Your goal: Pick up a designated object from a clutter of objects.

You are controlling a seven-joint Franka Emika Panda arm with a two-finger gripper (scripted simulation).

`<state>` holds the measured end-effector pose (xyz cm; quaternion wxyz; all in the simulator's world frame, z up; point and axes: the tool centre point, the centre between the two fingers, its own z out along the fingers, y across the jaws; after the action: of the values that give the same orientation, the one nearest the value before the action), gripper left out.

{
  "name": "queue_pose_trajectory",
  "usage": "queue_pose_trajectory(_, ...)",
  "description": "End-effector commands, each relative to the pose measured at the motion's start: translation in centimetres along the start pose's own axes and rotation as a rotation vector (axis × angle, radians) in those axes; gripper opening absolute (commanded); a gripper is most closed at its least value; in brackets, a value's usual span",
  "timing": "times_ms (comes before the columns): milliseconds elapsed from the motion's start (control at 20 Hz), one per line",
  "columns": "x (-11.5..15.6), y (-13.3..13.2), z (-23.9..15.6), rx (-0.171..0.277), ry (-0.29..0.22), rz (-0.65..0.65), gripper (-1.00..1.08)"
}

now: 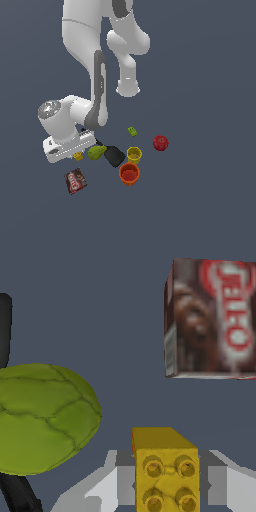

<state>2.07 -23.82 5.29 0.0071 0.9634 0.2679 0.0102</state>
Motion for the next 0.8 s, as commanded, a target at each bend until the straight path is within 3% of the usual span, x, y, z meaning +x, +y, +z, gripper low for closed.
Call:
queue_pose_trajectory(0, 0.3, -0.6, -1.1, 0.0, 0.0, 0.0, -1.0)
queue_pose_trajectory(750, 3.6, -7.8, -13.6, 0.005, -0.006, 0.0, -1.0)
